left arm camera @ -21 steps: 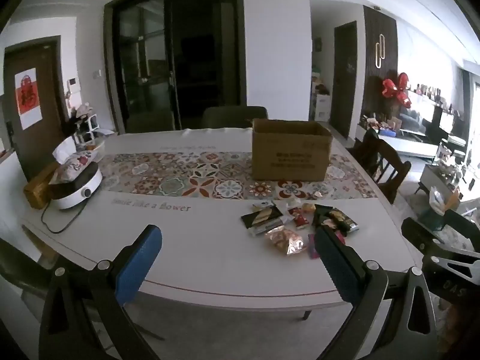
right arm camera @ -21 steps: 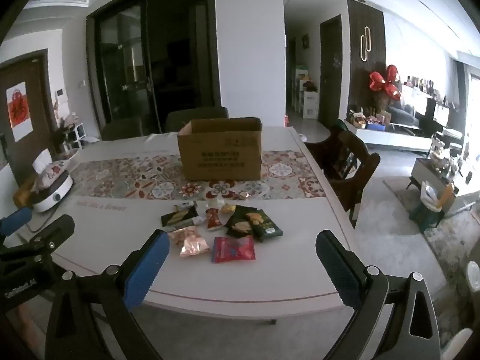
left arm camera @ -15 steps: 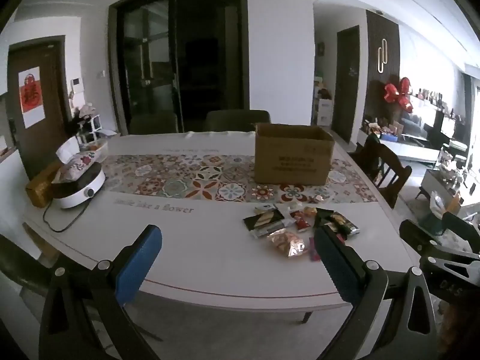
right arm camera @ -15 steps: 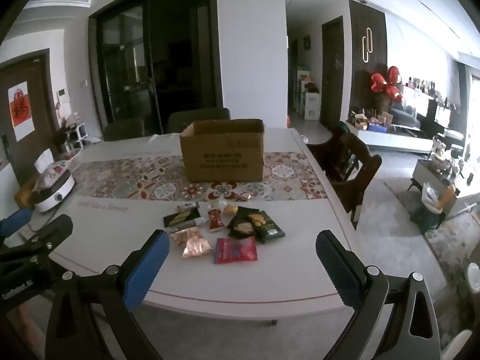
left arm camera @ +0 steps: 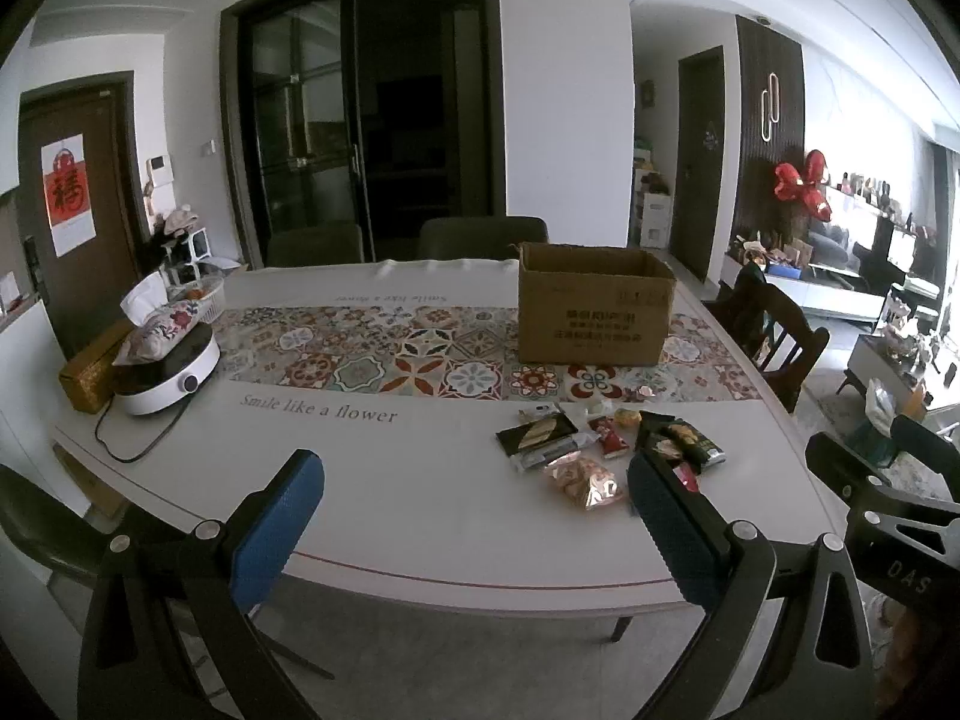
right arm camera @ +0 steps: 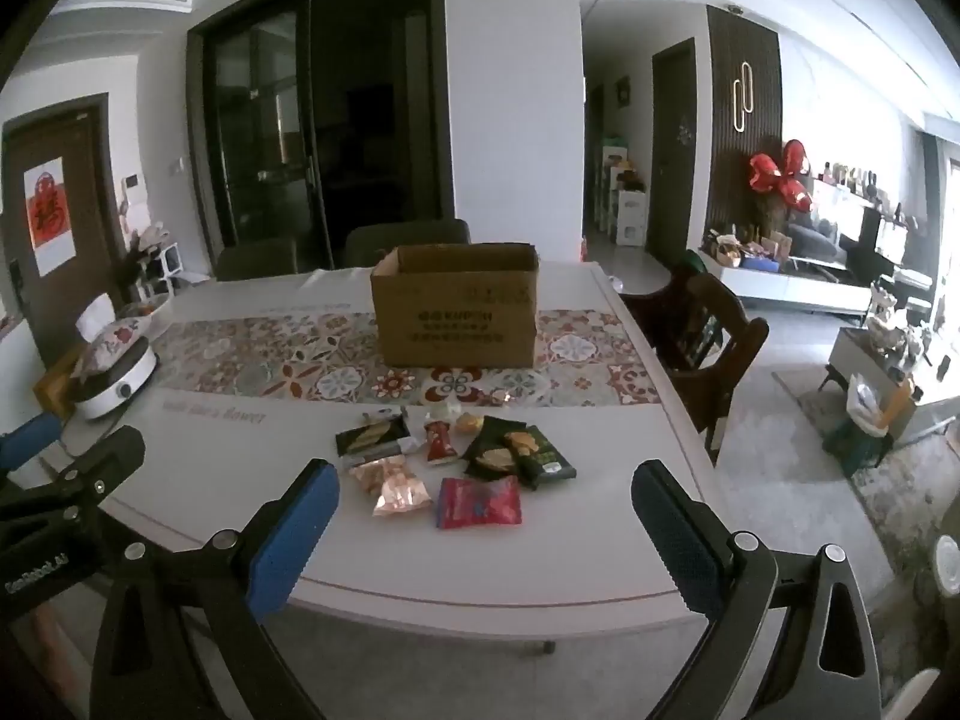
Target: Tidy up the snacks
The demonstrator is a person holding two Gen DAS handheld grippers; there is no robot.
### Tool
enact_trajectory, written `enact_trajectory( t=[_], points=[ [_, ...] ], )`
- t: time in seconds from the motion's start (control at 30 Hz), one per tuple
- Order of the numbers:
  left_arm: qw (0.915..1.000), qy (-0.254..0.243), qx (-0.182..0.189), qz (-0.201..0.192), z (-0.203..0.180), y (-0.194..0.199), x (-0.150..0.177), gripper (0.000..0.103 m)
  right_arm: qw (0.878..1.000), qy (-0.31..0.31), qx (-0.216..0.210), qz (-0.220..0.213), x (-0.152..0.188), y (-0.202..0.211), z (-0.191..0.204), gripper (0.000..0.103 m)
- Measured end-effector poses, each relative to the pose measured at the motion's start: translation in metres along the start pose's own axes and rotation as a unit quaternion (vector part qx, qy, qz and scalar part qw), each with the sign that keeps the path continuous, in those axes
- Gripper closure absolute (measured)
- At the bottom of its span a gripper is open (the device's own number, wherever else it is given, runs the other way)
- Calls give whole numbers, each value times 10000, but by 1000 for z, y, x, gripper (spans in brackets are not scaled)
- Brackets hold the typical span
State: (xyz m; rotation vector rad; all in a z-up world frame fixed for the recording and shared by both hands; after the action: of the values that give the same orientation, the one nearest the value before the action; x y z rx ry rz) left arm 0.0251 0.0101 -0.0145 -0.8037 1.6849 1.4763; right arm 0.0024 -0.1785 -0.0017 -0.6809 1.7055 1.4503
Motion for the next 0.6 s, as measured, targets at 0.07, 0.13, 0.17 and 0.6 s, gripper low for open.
enact_trajectory(
  t=[0.07,0.13,0.17,0.6],
  points=[
    [10000,-8,-10,1,-1,0,0,0,10000,0,1,-4,0,1,0,4],
    [10000,-6,21,13,0,0,0,0,10000,2,2,1,0,2,0,4],
    [10000,-4,23,5,-1,1,0,0,10000,-1,4,6,0,2,0,4],
    [9999,-64,35,-87,-1,18,-1,0,10000,4,-1,-15,0,4,0,4]
  ],
)
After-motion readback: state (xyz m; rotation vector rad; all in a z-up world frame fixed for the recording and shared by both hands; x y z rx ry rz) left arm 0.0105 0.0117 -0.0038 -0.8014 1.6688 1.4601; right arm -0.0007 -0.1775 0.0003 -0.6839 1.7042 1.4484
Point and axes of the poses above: each gripper's, at about its wrist camera, not at the fingertips, and y roughly against the way its jaws point, z to its left, x to its underside, the point moved 4 cm from there along -y, roughly the way its jaws point, and after that the axes turned 9 degrees about x, right-handed, at the moved point
